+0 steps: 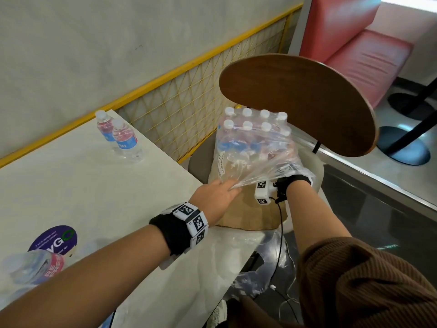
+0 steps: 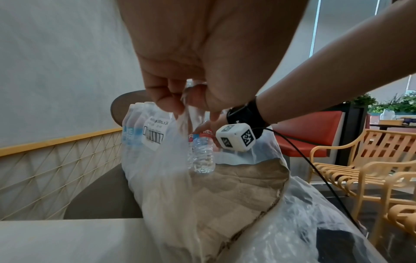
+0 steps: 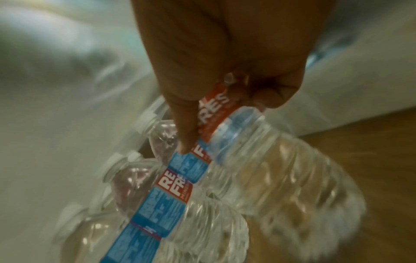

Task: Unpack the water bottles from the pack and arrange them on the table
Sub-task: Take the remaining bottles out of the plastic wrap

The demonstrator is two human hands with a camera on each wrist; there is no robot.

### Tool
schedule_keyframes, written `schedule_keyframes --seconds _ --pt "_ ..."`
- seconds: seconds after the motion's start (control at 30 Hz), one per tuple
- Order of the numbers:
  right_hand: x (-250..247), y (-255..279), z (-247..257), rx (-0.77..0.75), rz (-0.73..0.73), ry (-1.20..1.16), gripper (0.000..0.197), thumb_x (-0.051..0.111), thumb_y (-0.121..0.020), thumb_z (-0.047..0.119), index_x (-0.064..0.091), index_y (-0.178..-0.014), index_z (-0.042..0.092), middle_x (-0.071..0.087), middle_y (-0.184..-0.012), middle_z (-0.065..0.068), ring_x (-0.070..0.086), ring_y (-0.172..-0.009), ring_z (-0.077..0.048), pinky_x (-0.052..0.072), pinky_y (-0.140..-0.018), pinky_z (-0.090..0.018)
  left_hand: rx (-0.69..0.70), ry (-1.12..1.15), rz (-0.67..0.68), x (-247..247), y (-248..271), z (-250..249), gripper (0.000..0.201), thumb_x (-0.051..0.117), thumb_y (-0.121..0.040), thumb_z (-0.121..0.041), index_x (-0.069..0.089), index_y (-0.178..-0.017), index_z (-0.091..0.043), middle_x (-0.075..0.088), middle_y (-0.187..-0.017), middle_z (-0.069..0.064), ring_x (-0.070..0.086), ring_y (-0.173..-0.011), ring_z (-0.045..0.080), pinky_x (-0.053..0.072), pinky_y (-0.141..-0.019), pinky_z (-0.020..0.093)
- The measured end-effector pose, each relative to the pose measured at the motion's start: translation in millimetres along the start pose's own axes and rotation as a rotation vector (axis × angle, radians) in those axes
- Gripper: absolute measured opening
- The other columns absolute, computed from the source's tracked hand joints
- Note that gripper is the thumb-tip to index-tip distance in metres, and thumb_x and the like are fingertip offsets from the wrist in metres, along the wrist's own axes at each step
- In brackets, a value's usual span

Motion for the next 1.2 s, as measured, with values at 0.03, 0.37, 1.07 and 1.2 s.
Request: schedule_keyframes --seconds 0.03,0.37,1.07,1.2 --pt "3 9 -10 0.121 0.020 -0.125 0.055 0.040 -0.092 0.044 0.033 -0.142 0.022 0.039 -0.146 -0.001 0.038 -0.134 -0.024 0.035 -0.108 -0.033 0.003 0.003 0.007 2 -1 1 0.067 0.045 -0.085 0.009 0.033 -0.143 -0.020 0.023 -0.152 0.000 0.043 -0.121 0.028 0.050 -0.087 0.039" --pt "94 101 36 0.118 0.484 -0.688 0.013 0.070 -0.080 0.033 0.067 -0.084 0.021 0.071 -0.085 -0.001 0.068 -0.074 -0.016 0.056 -0.071 -0.030 -0.235 0.607 -0.034 35 6 39 0.089 0.072 -0.064 -0.059 0.034 -0.139 -0.031 0.007 -0.151 -0.010 0.035 -0.134 0.017 0.037 -0.109 0.038" --pt "22 41 33 -0.056 0.332 0.502 0.072 0.069 -0.081 0.036 0.038 -0.142 0.015 0.036 -0.149 -0.003 0.039 -0.134 -0.026 0.033 -0.111 -0.036 -0.317 1.229 -0.037 22 32 84 0.066 0.078 -0.064 0.003 0.048 -0.117 -0.023 0.062 -0.093 0.001 0.060 -0.079 0.011 0.050 -0.069 0.020" --pt "19 30 37 -0.077 0.309 0.561 0.061 0.062 -0.088 0.028 0.039 -0.142 0.014 0.036 -0.149 -0.007 0.041 -0.132 -0.025 0.036 -0.109 -0.033 -0.313 1.233 -0.003 27 32 88 0.064 0.077 -0.067 0.006 0.048 -0.116 -0.023 0.062 -0.093 -0.004 0.061 -0.080 0.008 0.049 -0.065 0.012"
Point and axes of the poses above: each hand's wrist, its own y-axis away from the middle knuckle, its own x-axis out of the palm, z = x × y, the point moved 7 cm from there along -y, towards the middle knuckle
